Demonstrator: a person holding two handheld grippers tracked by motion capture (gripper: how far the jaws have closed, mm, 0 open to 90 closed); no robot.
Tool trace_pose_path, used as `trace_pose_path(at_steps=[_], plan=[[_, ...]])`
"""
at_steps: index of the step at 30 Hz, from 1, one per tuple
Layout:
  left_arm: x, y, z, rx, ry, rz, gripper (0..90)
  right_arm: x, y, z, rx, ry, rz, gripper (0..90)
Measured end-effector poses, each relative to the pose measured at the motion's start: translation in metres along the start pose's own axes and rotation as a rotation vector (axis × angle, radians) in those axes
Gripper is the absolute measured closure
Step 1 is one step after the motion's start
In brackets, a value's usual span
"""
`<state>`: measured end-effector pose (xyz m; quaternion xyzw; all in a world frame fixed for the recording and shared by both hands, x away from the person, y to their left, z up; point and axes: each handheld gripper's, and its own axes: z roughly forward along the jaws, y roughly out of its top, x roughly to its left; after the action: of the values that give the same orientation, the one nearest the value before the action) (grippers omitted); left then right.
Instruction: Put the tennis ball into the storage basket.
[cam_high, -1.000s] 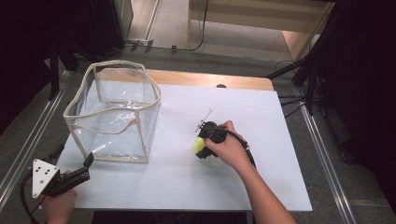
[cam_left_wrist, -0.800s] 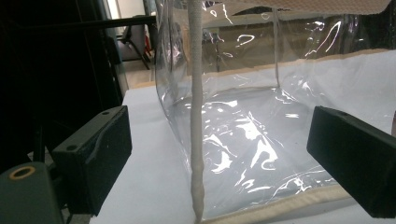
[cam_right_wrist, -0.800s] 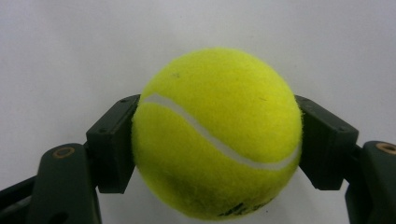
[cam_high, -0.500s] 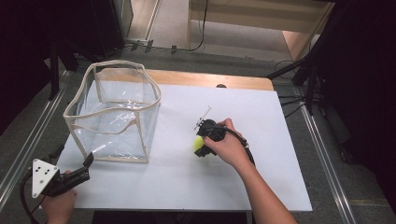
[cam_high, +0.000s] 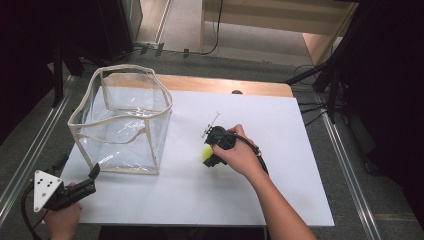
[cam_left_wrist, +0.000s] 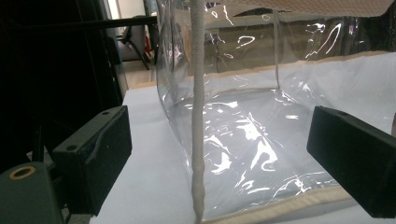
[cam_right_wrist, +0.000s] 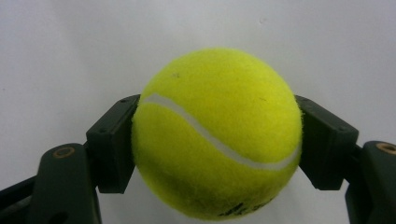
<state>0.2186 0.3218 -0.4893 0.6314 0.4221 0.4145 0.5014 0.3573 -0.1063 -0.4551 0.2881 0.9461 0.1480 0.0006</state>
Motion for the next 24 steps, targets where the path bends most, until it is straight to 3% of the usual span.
trace_pose_path(at_steps=[24], plan=[[0.001,0.0,0.0,-0.004,-0.002,-0.01,6.8,0.012,0.033,-0.007,-0.014,0.006,-0.061,23.4]])
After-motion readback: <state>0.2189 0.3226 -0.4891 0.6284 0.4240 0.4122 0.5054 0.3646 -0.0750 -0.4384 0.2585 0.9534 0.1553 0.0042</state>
